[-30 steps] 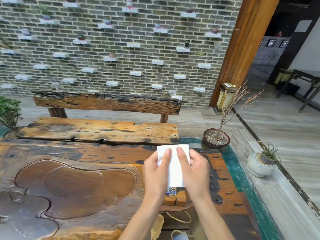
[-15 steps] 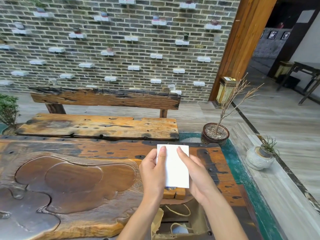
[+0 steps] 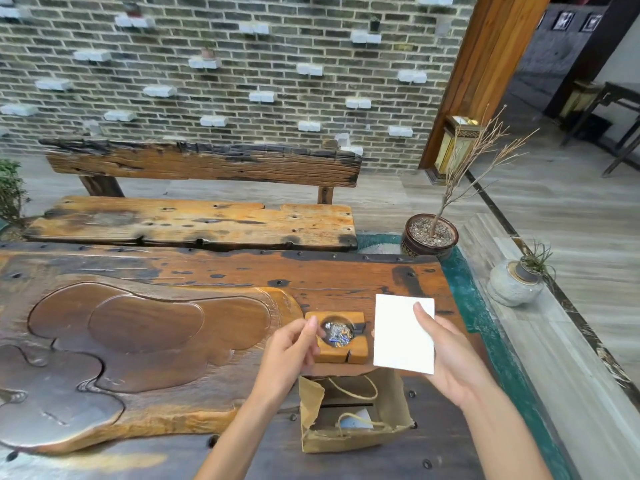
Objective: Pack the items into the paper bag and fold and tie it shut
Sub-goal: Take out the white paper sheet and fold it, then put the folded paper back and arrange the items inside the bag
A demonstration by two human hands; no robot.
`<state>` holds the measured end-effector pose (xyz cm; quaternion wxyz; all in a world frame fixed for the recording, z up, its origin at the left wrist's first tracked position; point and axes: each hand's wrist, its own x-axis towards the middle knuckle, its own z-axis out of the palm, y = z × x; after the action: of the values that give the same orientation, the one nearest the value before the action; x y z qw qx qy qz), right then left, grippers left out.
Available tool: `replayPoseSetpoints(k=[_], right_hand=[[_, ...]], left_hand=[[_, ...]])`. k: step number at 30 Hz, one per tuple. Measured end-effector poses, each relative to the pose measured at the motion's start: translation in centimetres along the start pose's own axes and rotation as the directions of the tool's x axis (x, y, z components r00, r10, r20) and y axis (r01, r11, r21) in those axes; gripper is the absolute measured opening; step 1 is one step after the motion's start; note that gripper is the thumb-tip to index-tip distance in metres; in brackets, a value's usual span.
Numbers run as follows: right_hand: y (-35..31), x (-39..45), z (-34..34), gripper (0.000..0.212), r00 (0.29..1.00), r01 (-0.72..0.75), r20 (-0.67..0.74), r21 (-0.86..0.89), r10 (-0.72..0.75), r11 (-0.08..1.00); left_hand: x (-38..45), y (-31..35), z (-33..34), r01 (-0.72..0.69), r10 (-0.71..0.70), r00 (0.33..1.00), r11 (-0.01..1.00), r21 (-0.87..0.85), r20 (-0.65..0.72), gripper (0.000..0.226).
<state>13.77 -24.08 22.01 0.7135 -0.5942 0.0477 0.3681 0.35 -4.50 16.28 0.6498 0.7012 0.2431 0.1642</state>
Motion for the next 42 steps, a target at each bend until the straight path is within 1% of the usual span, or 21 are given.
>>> replayPoseSetpoints(k=[2,5,6,7,9,11,14,17,19,20,22,25,29,31,32,35,37,40,42], right_hand=[[1.4,0.4,-1.4,0.035,0.998,-0.052,-0.038,0.013,0.052,0.999],[3.6,1.0,-3.2,0.040,0.987,-0.117,-0.110,-0.006,0.116,0.993],[4.3,1.2,-3.8,0.041,0.981,-0.135,-0.142,-0.020,0.131,0.991],[4.9,1.4,-4.3,0.042,0.974,-0.153,-0.171,-0.036,0.145,0.988],[5.9,1.7,-5.1,0.045,0.960,-0.184,-0.226,-0.075,0.163,0.980],[6.6,1.8,-5.4,0.050,0.957,-0.194,-0.242,-0.133,0.158,0.972],[7.2,2.0,-5.0,0.050,0.955,-0.204,-0.268,-0.273,0.130,0.940],[8.0,2.6,-4.7,0.056,0.960,-0.208,-0.261,-0.423,0.101,0.882],[8.5,2.8,-4.3,0.046,0.966,-0.208,-0.239,-0.489,0.099,0.847],[8.8,3.1,-4.0,0.039,0.966,-0.224,-0.229,-0.503,0.121,0.835],[9.6,3.6,-3.6,0.037,0.962,-0.251,-0.230,-0.529,0.148,0.811],[10.7,4.3,-3.2,0.038,0.952,-0.294,-0.244,-0.552,0.186,0.780],[12.2,5.4,-3.3,0.037,0.936,-0.344,-0.266,-0.556,0.230,0.757],[12.7,5.7,-3.0,0.037,0.939,-0.340,-0.255,-0.578,0.232,0.742],[12.9,5.8,-2.8,0.035,0.938,-0.344,-0.251,-0.591,0.239,0.730],[13.3,6.4,-2.4,0.025,0.938,-0.348,-0.231,-0.621,0.260,0.702],[13.5,6.8,-1.8,0.023,0.934,-0.358,-0.224,-0.634,0.280,0.686],[14.4,7.9,-1.3,0.028,0.916,-0.396,-0.222,-0.634,0.334,0.664],[15.2,8.8,-0.9,0.032,0.902,-0.419,-0.190,-0.597,0.387,0.684]], left_hand=[[-0.9,-2.1,0.1,0.090,-0.090,0.996,0.996,-0.014,0.009,0.038],[-2.6,-5.4,0.7,0.211,-0.213,0.977,0.976,0.062,0.021,0.040],[-3.1,-6.4,1.0,0.238,-0.241,0.970,0.968,0.079,0.024,0.035],[-3.5,-7.4,1.3,0.249,-0.252,0.967,0.964,0.093,0.022,0.028],[-3.9,-9.2,1.7,0.227,-0.230,0.973,0.961,0.159,0.000,0.014],[-4.1,-10.2,1.9,0.221,-0.225,0.974,0.952,0.213,-0.006,0.010],[-4.1,-10.7,1.8,0.230,-0.247,0.968,0.940,0.254,0.038,0.023],[-3.8,-11.1,1.9,0.251,-0.281,0.957,0.927,0.280,0.070,0.037],[-3.8,-11.3,2.1,0.256,-0.281,0.958,0.928,0.272,0.059,0.034],[-3.8,-11.4,2.2,0.260,-0.279,0.960,0.930,0.260,0.039,0.029],[-3.6,-11.9,2.2,0.271,-0.280,0.960,0.933,0.237,0.004,0.025],[-3.6,-12.4,1.7,0.298,-0.300,0.954,0.928,0.223,-0.023,0.030],[-3.8,-12.9,1.3,0.273,-0.270,0.962,0.932,0.238,-0.044,0.033],[-3.8,-13.3,1.1,0.264,-0.259,0.964,0.927,0.265,-0.056,0.039],[-3.7,-13.6,1.1,0.266,-0.259,0.964,0.926,0.267,-0.060,0.045],[-3.4,-14.0,0.7,0.254,-0.246,0.967,0.928,0.272,-0.064,0.061],[-3.2,-13.8,0.5,0.231,-0.223,0.973,0.932,0.279,-0.061,0.063],[-2.8,-13.6,0.4,0.213,-0.209,0.977,0.935,0.282,-0.046,0.063],[-2.6,-13.5,0.2,0.226,-0.222,0.974,0.943,0.246,-0.041,0.066]])
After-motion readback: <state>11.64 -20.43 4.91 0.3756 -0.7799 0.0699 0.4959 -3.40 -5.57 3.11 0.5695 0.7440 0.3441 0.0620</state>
